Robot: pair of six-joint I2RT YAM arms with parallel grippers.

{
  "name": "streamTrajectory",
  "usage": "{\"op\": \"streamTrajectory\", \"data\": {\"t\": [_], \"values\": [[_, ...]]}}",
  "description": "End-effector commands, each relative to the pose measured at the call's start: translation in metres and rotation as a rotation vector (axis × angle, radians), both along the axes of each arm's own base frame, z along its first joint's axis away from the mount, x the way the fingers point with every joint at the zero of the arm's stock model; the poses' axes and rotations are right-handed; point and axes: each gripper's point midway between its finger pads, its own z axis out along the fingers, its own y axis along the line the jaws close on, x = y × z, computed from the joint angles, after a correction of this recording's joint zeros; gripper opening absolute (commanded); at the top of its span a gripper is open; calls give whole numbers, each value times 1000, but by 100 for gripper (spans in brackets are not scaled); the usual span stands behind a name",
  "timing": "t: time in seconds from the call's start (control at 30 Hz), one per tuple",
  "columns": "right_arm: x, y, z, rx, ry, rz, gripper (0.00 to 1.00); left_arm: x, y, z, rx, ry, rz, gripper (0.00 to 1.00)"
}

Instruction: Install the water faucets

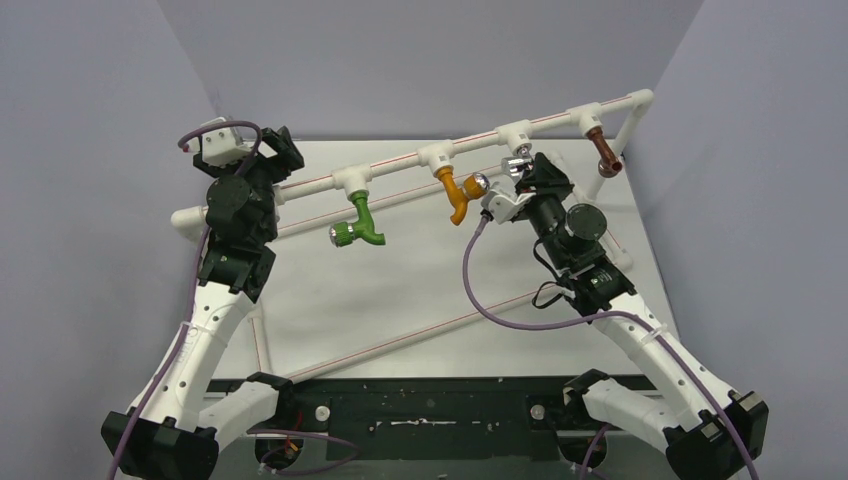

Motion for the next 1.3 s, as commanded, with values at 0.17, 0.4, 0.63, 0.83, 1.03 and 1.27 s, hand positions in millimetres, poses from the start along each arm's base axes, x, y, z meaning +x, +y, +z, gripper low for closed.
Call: {"op": "streamTrajectory", "data": {"t": [0.17,0.4,0.63,0.83,1.03,1.27], "values": [[-15,3,59,499,-99,107,0,-14,-22,-134,122,442,-86,80],[-24,-3,74,958,-64,170,0,-14,-22,-135,122,443,-86,80],[-23,-13,77,1441,6,179,0,-14,-22,-135,124,445,-86,80],[-24,-17,69,1775,61,214,0,-14,-22,-134,124,443,-86,80],[-21,-16,52,2077,127,255,0,-13,-22,-135,124,446,-86,80],[-15,-4,37,2348,244,310,0,-13,-21,-136,126,448,-84,80]]}}
